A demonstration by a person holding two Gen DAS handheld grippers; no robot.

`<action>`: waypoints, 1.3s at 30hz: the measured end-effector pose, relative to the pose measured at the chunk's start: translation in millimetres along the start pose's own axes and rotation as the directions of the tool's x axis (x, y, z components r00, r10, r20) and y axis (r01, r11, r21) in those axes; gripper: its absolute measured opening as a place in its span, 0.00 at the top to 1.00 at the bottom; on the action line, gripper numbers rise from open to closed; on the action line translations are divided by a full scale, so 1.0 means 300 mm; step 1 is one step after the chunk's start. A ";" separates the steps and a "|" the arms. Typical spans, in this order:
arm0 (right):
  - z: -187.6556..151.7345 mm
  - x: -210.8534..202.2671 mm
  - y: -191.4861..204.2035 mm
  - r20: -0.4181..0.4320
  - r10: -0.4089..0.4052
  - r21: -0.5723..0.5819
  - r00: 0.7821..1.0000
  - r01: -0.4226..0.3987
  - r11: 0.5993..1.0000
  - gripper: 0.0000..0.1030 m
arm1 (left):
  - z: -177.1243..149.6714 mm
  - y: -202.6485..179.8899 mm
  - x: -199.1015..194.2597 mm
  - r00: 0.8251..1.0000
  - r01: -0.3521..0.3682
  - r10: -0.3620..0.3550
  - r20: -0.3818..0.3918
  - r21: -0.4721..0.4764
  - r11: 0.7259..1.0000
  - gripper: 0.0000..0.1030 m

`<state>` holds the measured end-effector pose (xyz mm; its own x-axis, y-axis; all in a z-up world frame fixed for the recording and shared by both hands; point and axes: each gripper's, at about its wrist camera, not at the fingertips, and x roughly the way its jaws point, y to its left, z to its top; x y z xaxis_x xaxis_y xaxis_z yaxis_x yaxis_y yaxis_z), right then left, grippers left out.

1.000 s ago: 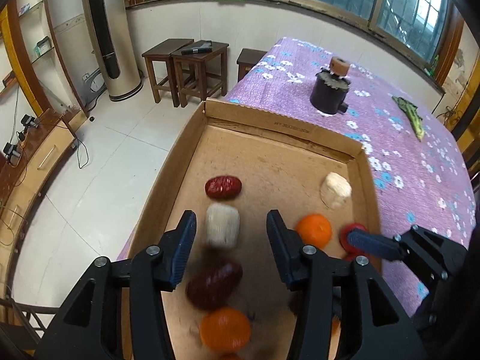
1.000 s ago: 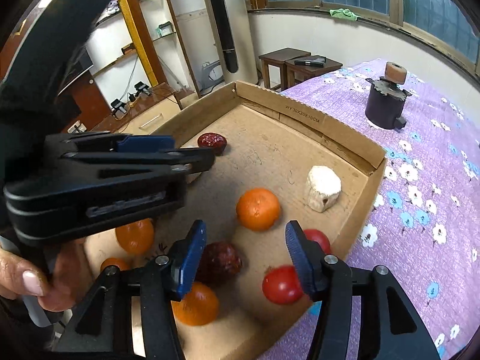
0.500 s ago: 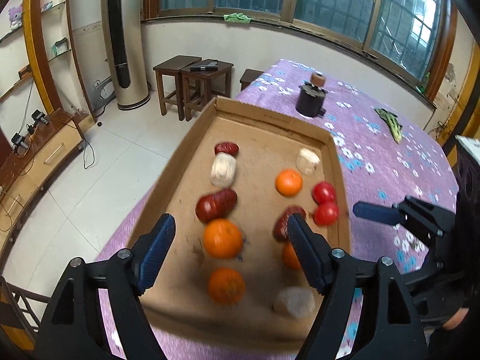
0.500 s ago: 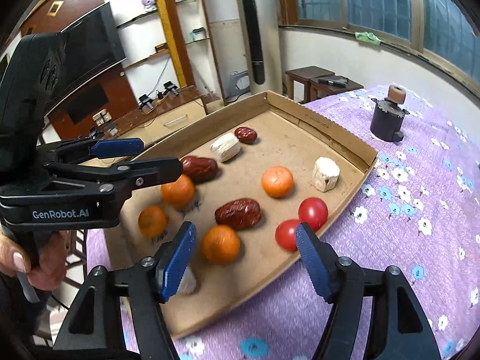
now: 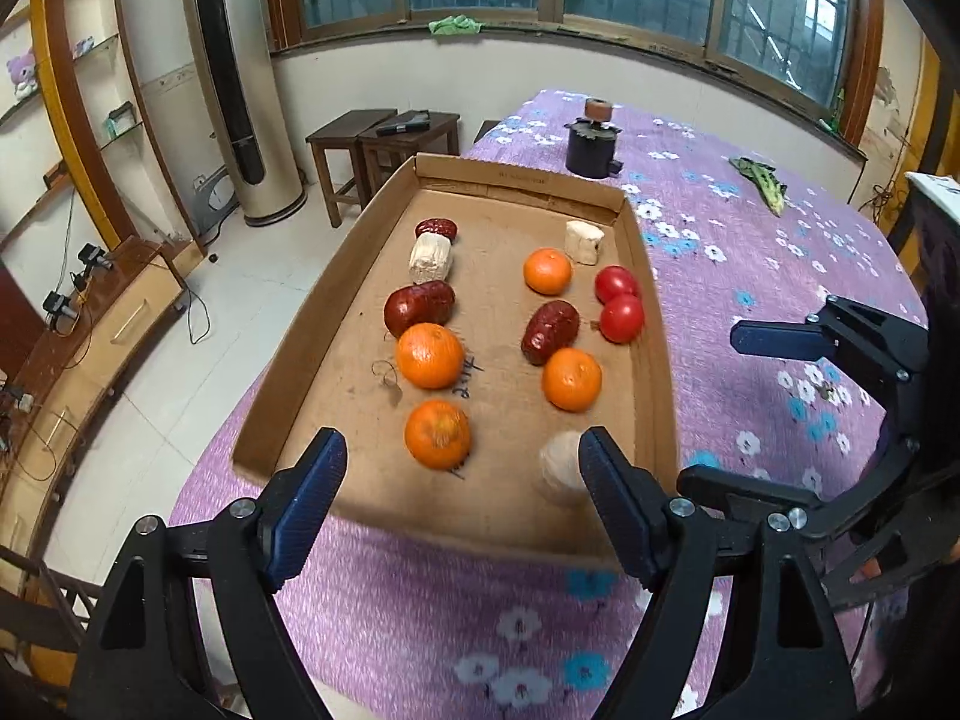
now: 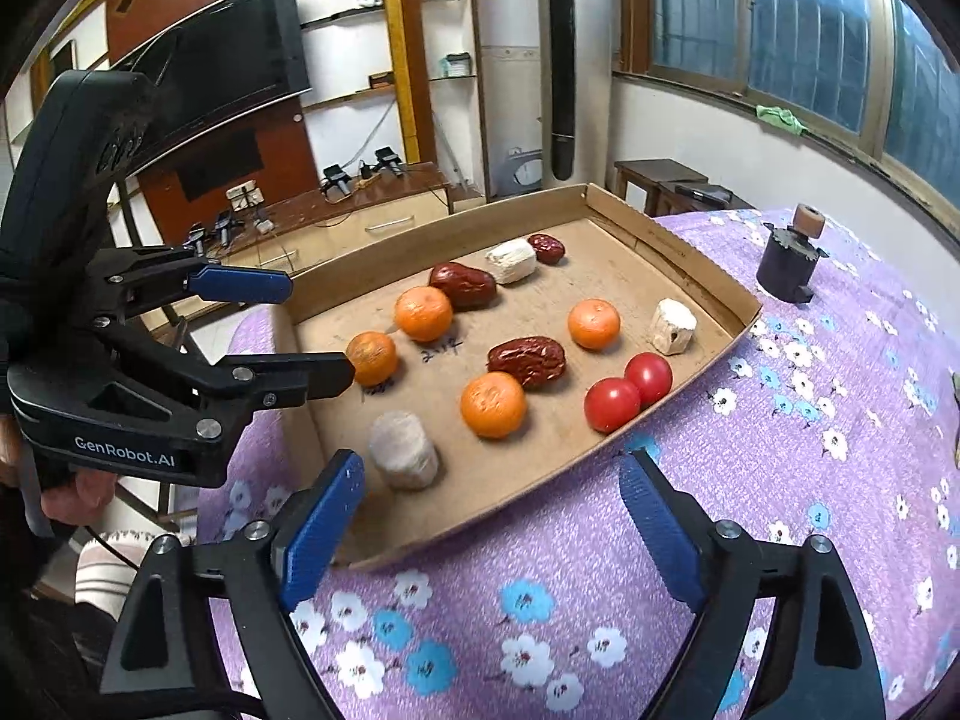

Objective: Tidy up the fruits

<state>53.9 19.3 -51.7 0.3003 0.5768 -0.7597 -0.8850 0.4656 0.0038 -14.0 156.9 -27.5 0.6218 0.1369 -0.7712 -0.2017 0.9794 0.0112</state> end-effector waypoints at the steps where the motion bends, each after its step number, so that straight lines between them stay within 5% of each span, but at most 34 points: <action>1: -0.010 -0.006 0.003 0.000 0.003 -0.005 1.000 -0.003 1.000 0.14 | -0.011 0.001 -0.009 1.000 0.006 -0.006 0.005 -0.002 1.000 0.22; 11: -0.043 -0.040 0.022 0.000 0.003 -0.061 1.000 -0.003 0.998 0.14 | -0.058 -0.003 -0.064 0.997 0.070 -0.070 0.020 0.001 0.998 0.22; 39: -0.047 -0.053 0.066 0.002 -0.007 -0.143 1.000 0.007 0.990 0.14 | -0.098 -0.032 -0.110 0.995 0.078 -0.080 0.056 0.036 0.996 0.22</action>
<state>26.6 9.9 -48.7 0.3067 0.5748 -0.7587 -0.9248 0.3685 -0.0946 -54.7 138.6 -21.0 0.6774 0.0664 -0.7326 -0.1253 0.9918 -0.0259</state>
